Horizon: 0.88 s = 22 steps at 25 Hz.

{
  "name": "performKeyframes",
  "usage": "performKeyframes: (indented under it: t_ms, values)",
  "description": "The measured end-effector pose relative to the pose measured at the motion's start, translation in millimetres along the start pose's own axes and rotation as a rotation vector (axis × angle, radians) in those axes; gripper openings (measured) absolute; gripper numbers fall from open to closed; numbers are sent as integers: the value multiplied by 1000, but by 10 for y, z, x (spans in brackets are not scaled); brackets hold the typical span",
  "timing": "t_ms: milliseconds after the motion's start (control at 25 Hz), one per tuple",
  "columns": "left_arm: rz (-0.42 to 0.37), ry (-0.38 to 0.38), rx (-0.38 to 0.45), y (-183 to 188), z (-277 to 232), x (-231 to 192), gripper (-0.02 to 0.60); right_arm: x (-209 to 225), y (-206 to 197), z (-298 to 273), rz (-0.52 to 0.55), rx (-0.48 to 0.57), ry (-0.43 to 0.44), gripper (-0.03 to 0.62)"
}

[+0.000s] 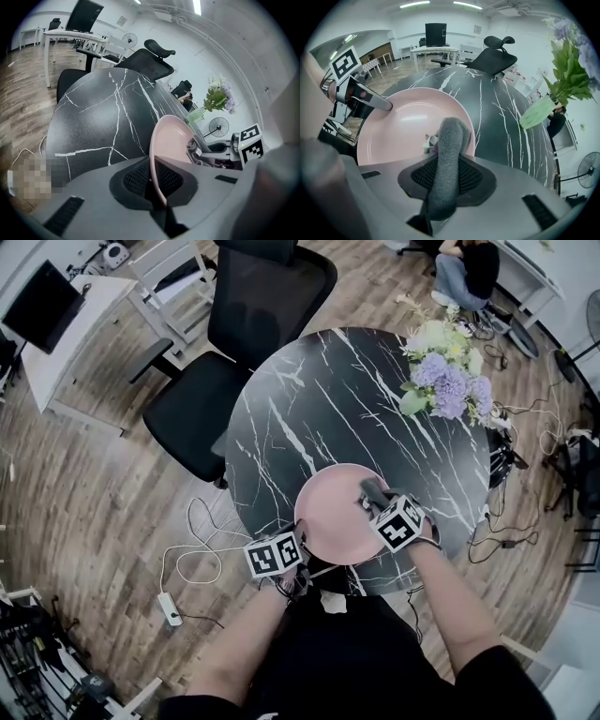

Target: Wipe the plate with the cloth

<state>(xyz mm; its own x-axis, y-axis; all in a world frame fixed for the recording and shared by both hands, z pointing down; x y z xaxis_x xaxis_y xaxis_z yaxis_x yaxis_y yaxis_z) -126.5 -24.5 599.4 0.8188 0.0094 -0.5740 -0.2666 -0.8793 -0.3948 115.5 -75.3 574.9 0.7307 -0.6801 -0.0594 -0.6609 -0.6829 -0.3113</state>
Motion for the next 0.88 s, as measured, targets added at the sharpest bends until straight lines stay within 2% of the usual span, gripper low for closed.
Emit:
performKeyframes:
  t_ms: [440, 880]
  values:
    - [-24, -11, -49, 26, -7, -7, 35, 104, 347, -126, -1, 21, -44, 110]
    - [-12, -35, -69, 10, -37, -1, 38, -60, 746, -257, 38, 54, -27, 110]
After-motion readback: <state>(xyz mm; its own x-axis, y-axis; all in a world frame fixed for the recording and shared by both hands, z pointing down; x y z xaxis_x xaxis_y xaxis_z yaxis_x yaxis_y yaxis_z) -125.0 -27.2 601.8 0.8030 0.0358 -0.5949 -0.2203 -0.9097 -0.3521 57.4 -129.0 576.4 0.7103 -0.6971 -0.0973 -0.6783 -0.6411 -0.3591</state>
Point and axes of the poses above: the fingertips, and each gripper's own axes: z backward along the fingers, x to its right, y out of its top, the point moved 7 cm from there along z, backward along the fingers, and after that the axes turned 3 degrees about -z, right-handed, at the moved point
